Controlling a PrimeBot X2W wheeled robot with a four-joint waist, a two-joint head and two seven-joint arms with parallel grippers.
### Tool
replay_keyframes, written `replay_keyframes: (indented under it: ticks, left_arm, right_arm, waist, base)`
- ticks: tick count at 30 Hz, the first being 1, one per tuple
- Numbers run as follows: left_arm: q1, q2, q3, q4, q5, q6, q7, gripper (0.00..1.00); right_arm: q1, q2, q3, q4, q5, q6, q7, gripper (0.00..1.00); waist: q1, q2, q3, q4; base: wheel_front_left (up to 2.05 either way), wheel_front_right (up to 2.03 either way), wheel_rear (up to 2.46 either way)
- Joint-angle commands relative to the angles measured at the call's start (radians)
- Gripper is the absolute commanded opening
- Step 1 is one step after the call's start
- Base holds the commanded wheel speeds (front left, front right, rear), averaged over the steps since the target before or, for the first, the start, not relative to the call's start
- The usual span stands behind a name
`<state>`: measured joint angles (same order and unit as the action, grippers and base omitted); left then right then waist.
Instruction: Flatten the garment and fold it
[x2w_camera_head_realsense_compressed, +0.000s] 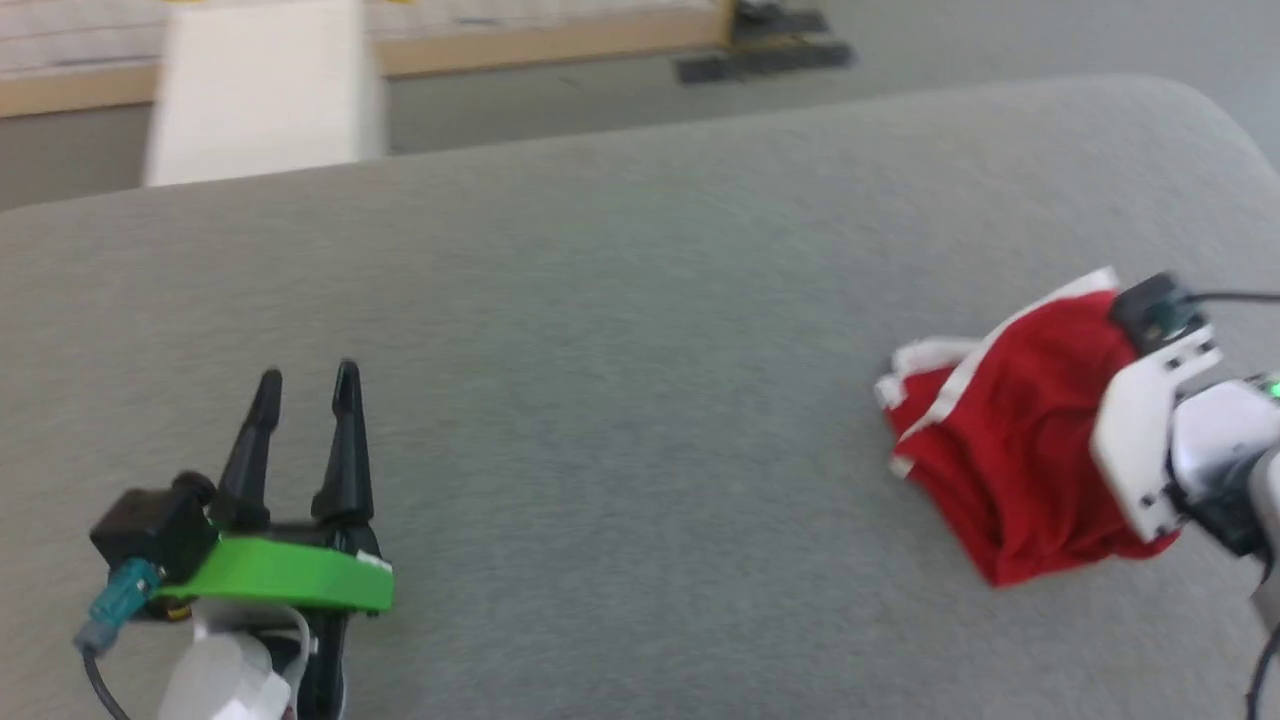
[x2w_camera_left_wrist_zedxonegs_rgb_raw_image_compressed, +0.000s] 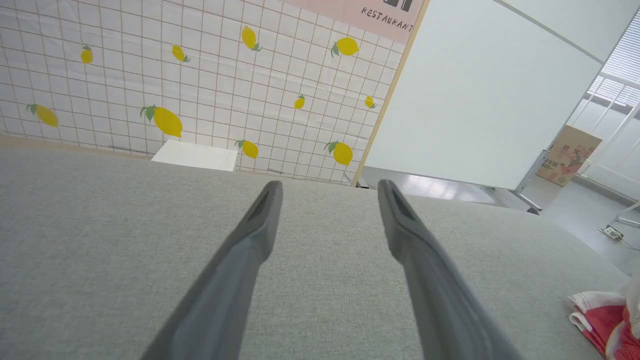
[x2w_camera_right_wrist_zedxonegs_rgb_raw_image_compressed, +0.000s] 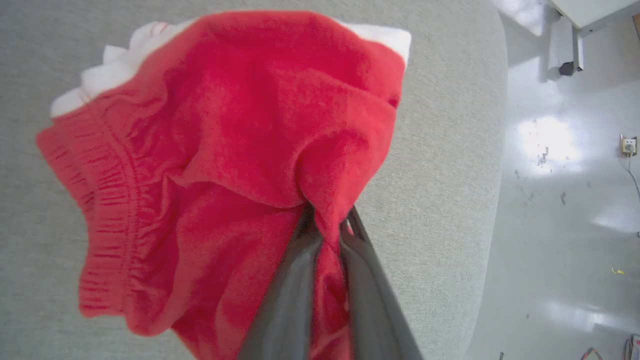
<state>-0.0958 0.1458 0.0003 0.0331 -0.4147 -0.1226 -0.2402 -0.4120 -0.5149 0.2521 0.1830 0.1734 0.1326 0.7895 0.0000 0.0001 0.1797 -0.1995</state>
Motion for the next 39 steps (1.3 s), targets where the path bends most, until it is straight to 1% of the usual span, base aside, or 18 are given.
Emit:
replay_keyframes:
  ticks: [1,3,7,13,16,17,22,23,24,29,33,35,37,39]
  left_arm:
    - [-0.03,0.016,-0.003,-0.012,0.001,-0.002,0.009,1.0]
    - [-0.046,0.03,-0.008,-0.03,0.005,-0.003,0.026,1.0]
    - [-0.071,0.061,-0.017,-0.073,0.016,-0.003,0.054,1.0]
    - [-0.081,0.102,0.006,-0.152,0.03,0.013,0.083,1.0]
    - [-0.075,0.123,0.024,-0.194,0.033,0.024,0.099,1.0]
    - [-0.069,0.138,0.038,-0.229,0.033,0.032,0.111,1.0]
    - [-0.055,0.153,0.062,-0.265,0.026,0.045,0.124,1.0]
    - [-0.052,0.154,0.065,-0.268,0.024,0.046,0.125,1.0]
    - [-0.048,0.156,0.068,-0.273,0.022,0.048,0.126,1.0]
    - [-0.038,0.16,0.072,-0.274,0.017,0.051,0.128,1.0]
    - [-0.037,0.148,0.067,-0.256,0.009,0.053,0.115,1.0]
    - [-0.032,0.139,0.064,-0.234,0.004,0.055,0.102,1.0]
    - [-0.024,0.124,0.064,-0.204,-0.003,0.058,0.079,1.0]
    - [-0.013,0.113,0.068,-0.183,-0.006,0.065,0.061,1.0]
  right_arm:
    - [-0.025,-0.003,-0.016,0.026,-0.011,-0.002,-0.023,0.0]
    - [-0.043,-0.008,-0.048,0.066,-0.022,-0.002,-0.051,0.0]
    - [-0.073,-0.002,-0.143,0.139,-0.058,-0.002,-0.103,0.0]
    - [-0.132,-0.003,-0.289,0.21,-0.153,-0.002,-0.163,0.0]
    - [-0.164,-0.001,-0.374,0.231,-0.199,-0.002,-0.182,0.0]
    - [-0.192,0.005,-0.448,0.255,-0.238,-0.002,-0.203,0.0]
    - [-0.228,0.025,-0.56,0.293,-0.286,-0.002,-0.262,0.0]
    - [-0.231,0.028,-0.574,0.301,-0.293,-0.002,-0.27,0.33]
    - [-0.236,0.032,-0.593,0.31,-0.304,-0.002,-0.281,1.0]
    - [-0.25,0.04,-0.628,0.342,-0.333,-0.002,-0.343,1.0]
    - [-0.272,0.019,-0.631,0.367,-0.322,-0.002,-0.396,1.0]
    - [-0.295,0.007,-0.604,0.365,-0.293,-0.002,-0.437,1.0]
    - [-0.323,-0.008,-0.534,0.349,-0.236,-0.002,-0.484,1.0]
    - [-0.344,-0.005,-0.486,0.32,-0.19,-0.002,-0.525,1.0]
  waist:
    - [0.0,-0.0001,0.167,-0.171]
    - [0.0,-0.0001,0.206,-0.176]
    - [0.0,-0.0001,0.276,-0.169]
    - [0.0,-0.0001,0.366,-0.145]
    - [0.0,-0.0001,0.4,-0.138]
    - [0.0,-0.0001,0.422,-0.133]
    - [0.0,-0.0001,0.44,-0.128]
    - [0.0,-0.0001,0.44,-0.127]
    - [0.0,-0.0001,0.442,-0.127]
    - [0.0,-0.0001,0.429,-0.128]
    - [0.0,-0.0001,0.39,-0.125]
    - [0.0,-0.0001,0.352,-0.124]
    - [0.0,-0.0001,0.295,-0.118]
    - [0.0,-0.0001,0.249,-0.116]
  base:
    - [0.0,0.0,0.0]
    - [0.0,0.0,0.0]
    - [0.0,0.0,0.0]
    - [0.0,0.0,0.0]
    - [0.0,0.0,0.0]
    - [0.0,0.0,0.0]
    - [0.0,0.0,0.0]
    - [0.0,0.0,0.0]
    - [0.0,0.0,0.0]
    - [0.0,0.0,0.0]
    - [0.0,0.0,0.0]
    - [0.0,0.0,0.0]
    - [0.0,0.0,0.0]
    - [0.0,0.0,0.0]
